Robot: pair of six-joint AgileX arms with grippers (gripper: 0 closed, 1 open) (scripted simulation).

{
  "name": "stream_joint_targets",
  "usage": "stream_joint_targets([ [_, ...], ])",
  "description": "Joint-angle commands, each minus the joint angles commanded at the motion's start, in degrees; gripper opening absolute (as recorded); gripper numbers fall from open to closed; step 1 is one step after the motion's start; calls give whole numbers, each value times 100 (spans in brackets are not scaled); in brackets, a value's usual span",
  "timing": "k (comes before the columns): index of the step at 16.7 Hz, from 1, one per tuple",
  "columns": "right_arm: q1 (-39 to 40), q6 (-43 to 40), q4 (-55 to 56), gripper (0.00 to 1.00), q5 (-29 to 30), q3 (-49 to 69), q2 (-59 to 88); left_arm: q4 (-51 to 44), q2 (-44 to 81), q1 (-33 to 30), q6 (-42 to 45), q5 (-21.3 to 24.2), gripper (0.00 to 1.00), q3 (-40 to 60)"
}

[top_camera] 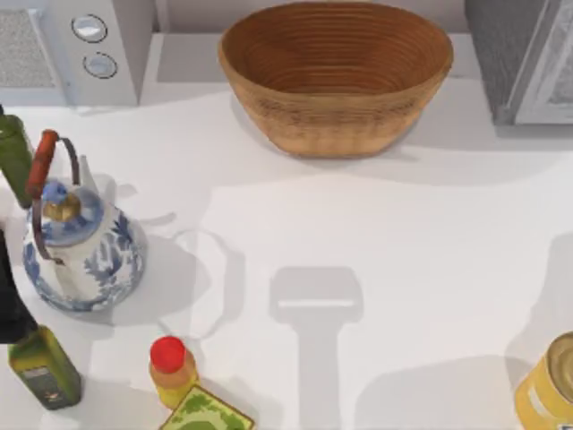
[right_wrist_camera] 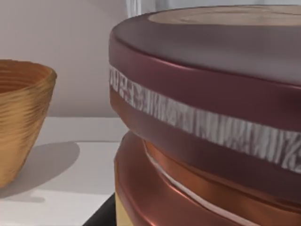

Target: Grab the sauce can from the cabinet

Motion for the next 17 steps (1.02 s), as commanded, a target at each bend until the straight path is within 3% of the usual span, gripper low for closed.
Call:
stream_joint_targets([
  [6,541,11,1260,0,-20,328,1542,0,0,0,0,0,100,0],
  [17,2435,37,5631,0,-94,1471,7073,0,0,0,0,0,100,0],
])
